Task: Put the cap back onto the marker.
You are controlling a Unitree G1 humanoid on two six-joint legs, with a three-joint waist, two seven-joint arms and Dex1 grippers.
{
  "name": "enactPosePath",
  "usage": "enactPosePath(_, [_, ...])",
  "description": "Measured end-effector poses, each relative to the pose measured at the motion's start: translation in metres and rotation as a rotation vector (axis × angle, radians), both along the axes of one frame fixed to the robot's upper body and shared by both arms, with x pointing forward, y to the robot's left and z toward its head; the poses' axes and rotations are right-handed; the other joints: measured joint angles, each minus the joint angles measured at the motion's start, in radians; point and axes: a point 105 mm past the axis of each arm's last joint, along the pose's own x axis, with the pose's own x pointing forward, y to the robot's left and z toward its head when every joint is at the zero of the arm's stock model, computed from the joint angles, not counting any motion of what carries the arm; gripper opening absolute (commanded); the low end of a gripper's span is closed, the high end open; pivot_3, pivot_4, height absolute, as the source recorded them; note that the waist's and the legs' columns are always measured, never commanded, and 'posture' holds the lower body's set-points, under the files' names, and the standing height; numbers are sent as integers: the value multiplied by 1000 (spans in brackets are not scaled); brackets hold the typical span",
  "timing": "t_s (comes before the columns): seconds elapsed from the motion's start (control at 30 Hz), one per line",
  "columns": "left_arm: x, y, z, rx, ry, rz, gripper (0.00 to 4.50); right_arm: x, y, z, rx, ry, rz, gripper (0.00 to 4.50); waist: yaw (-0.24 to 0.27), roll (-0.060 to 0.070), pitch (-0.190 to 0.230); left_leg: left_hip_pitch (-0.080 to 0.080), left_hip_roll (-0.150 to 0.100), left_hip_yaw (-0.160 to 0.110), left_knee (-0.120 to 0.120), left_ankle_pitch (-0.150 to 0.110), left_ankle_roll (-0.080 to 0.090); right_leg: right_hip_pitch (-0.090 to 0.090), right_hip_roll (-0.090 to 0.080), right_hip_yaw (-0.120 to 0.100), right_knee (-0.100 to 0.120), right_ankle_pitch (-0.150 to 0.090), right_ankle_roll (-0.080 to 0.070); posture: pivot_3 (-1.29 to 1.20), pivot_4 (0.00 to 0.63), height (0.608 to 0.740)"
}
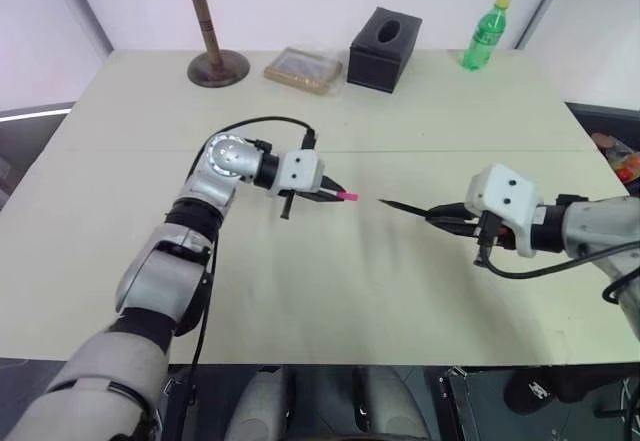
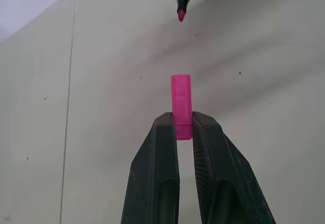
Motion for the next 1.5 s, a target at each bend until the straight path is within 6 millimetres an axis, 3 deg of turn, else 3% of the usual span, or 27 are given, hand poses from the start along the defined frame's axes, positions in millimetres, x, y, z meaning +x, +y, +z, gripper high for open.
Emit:
enactPosePath(0.43, [-4,-10,8,-21,-19,-35,0,1,10,-1,-5,14,32,53,0,0,0,0,0,0,0,0,0,0,0,0,0,0,0,0,150,740])
enactPosePath(1.5, [-10,-8,14,24,-22,-80,0,8,4,1,-8,5,25,53,0,0,0,0,0,0,0,0,0,0,0,0,0,0,0,0,150,740])
